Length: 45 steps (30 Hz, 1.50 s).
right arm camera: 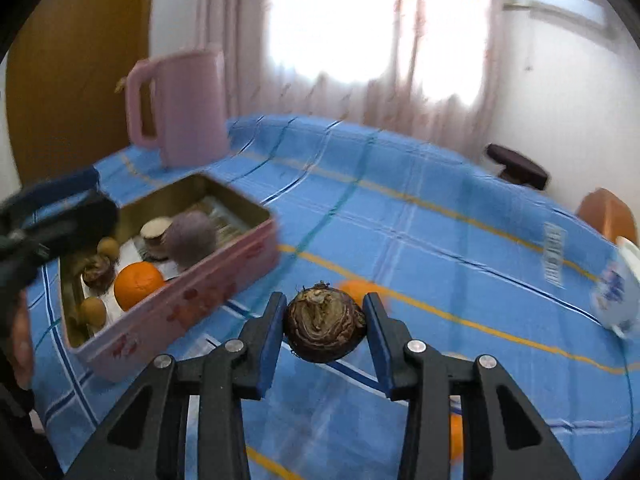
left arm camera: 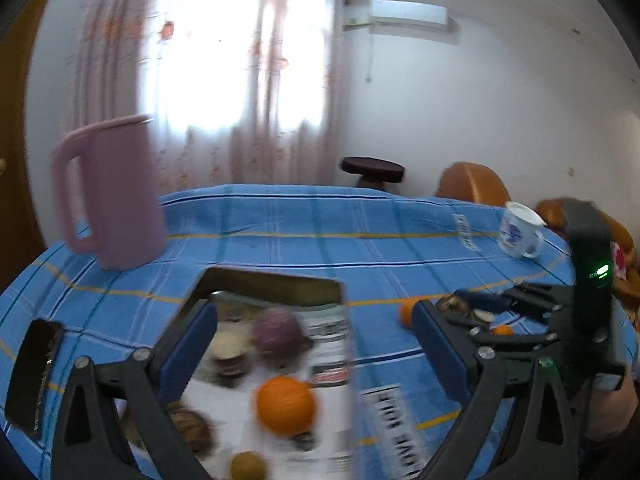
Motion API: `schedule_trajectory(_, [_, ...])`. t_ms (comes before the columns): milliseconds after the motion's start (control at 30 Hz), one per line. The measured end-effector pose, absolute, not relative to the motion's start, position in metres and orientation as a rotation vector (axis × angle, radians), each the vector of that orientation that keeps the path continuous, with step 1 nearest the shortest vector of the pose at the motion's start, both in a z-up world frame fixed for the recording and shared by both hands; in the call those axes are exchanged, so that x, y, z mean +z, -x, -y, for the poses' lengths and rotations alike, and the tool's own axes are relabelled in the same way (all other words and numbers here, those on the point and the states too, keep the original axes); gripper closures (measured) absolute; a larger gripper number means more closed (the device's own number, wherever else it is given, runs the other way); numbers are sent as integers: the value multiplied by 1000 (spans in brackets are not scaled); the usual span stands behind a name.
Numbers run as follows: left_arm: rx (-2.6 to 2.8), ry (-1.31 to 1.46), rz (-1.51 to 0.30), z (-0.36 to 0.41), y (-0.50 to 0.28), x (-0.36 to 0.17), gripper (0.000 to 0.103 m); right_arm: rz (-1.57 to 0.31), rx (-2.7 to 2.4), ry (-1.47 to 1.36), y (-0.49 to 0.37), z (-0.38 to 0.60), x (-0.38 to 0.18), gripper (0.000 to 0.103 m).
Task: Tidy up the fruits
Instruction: 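Grasp a dried brown bulb with the right gripper, then grasp a small orange with the left gripper while the right holds the bulb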
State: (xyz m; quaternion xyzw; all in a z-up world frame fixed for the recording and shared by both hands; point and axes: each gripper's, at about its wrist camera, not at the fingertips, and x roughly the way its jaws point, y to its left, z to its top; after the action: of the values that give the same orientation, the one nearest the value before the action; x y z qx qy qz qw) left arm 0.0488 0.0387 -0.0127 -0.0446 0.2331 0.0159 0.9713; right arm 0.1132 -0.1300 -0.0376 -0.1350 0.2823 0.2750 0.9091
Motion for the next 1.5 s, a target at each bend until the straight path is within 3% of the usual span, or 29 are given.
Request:
schedule_trajectory(467, [-226,22,-673,92,-116,-48,4,-594,281,132,-131,257,-46,62])
schedule_trajectory(567, [-260,16,-717,108,-122,-56,10,-601,283,123,-131,263,-47,62])
schedule_trajectory(633, [-282,3,-750,116,-126,-60,25,-603,283,114,-132,263,-47,62])
schedule_trajectory(767, [-319,-20,-801,128,-132,-66,37,-598,285,120,-132,261,-47,62])
schedule_trajectory(867, [-360,-23,-846,133,-135,-71,51,-593,288,122,-130,261,-47,62])
schedule_trajectory(933, [-392,-8,-865,133,-136,-73,66,-591,293,116,-130,262,-47,62])
schedule_trajectory(1500, [-303,33,-654,112,-108,-48,67,-479,379,105,-111,262,-36,62])
